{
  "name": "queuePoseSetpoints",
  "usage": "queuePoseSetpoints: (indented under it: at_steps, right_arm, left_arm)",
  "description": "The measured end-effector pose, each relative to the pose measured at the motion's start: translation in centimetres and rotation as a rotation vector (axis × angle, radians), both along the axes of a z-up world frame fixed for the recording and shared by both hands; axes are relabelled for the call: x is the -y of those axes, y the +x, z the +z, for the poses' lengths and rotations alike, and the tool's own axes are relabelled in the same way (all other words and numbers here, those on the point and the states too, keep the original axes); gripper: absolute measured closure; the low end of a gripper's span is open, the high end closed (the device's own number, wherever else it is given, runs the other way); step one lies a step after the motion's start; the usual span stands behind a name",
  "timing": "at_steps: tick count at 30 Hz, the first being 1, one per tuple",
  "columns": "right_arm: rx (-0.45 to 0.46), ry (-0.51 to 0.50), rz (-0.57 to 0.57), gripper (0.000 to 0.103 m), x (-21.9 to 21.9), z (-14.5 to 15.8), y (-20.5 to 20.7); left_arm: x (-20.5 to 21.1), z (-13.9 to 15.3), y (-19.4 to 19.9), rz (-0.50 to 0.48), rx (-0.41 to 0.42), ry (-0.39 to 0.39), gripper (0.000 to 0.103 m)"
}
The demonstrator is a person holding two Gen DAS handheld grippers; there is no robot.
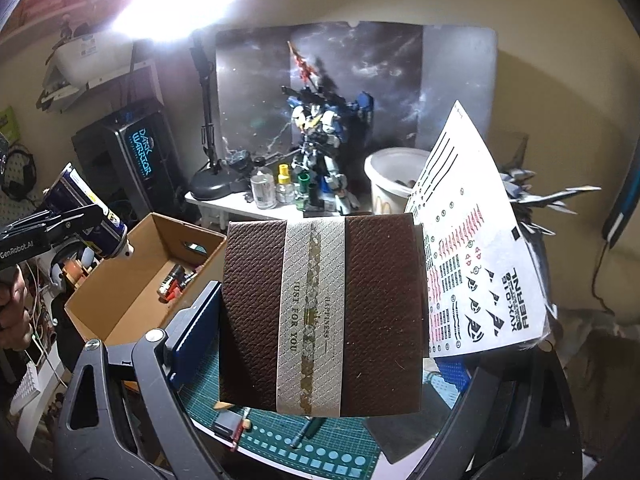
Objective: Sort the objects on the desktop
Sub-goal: 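Raise the blue spray can with the left tool and swing it over the cardboard box, then carry the brown box with the right tool while the left tool lowers the spray can into the box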
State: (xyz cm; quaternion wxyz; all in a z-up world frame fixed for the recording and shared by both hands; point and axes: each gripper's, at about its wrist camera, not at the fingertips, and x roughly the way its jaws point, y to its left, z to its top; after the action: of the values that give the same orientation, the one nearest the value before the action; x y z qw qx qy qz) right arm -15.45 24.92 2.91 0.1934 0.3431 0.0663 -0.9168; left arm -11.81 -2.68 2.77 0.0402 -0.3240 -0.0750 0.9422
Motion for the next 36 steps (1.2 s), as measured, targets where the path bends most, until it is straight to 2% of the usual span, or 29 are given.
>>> queuePoseSetpoints:
  at_steps: [21, 36]
  right_arm:
    - [0.012, 0.006, 0.169, 0.011, 12.7, -0.8, 0.5]
    - [0.081, 0.015, 0.269, 0.011, 22.9, -4.0, 0.1]
  left_arm:
    - [9.4, -0.8, 2.6, 0.119, 0.030, 0.001, 0.059]
    - [16.0, -4.3, 2.5, 0.139, 0.126, 0.006, 0.059]
